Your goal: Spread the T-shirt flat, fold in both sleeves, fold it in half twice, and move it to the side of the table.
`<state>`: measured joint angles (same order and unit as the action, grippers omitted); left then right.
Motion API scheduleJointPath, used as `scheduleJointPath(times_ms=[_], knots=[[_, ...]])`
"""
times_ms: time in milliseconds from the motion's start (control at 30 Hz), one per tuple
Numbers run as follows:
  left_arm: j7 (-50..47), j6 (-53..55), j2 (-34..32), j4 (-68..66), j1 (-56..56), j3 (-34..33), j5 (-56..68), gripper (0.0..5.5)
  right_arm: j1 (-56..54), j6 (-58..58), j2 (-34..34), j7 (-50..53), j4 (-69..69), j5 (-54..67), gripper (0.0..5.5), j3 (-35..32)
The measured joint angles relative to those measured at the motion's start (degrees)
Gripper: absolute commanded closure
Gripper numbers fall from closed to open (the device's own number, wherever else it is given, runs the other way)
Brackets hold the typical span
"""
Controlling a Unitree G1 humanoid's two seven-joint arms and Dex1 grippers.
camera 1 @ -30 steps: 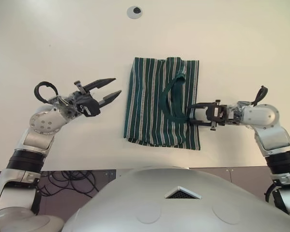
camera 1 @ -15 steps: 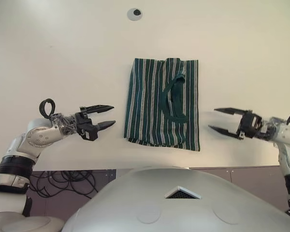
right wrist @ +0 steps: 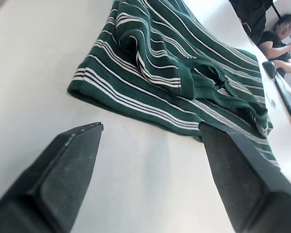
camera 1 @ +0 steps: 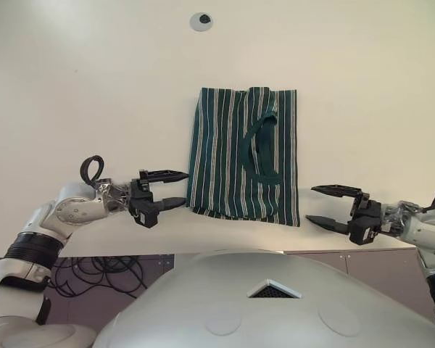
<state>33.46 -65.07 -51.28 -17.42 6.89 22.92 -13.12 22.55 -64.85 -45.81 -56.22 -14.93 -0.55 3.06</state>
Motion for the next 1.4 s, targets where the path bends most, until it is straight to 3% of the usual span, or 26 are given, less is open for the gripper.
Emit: scheduleJointPath(times_ms=[300, 567, 1200, 1400], knots=[[-1.7, -1.8, 0.4, 0.2, -0.4, 1.2, -1.9, 2.21, -4.2, -2.2, 0.1, 5.3, -0.4, -2.3, 1.86, 8.4], [-3.7, -4.0, 0.5, -1.2, -1.9, 2.6, -6.2, 3.8, -9.5, -2.4, 0.2, 7.8, -0.5, -4.4, 1.83, 15.1], [-3.7, -4.1, -0.3, 0.2, -4.2, 3.7, -6.9, 5.18, -15.5, -2.3, 0.1, 13.4, -2.7, -12.2, 5.46, 22.4], [-3.7, -4.1, -0.3, 0.2, -4.3, 3.7, -6.5, 5.3, -16.0, -2.2, 0.0, 14.2, -2.8, -12.5, 5.5, 23.3]])
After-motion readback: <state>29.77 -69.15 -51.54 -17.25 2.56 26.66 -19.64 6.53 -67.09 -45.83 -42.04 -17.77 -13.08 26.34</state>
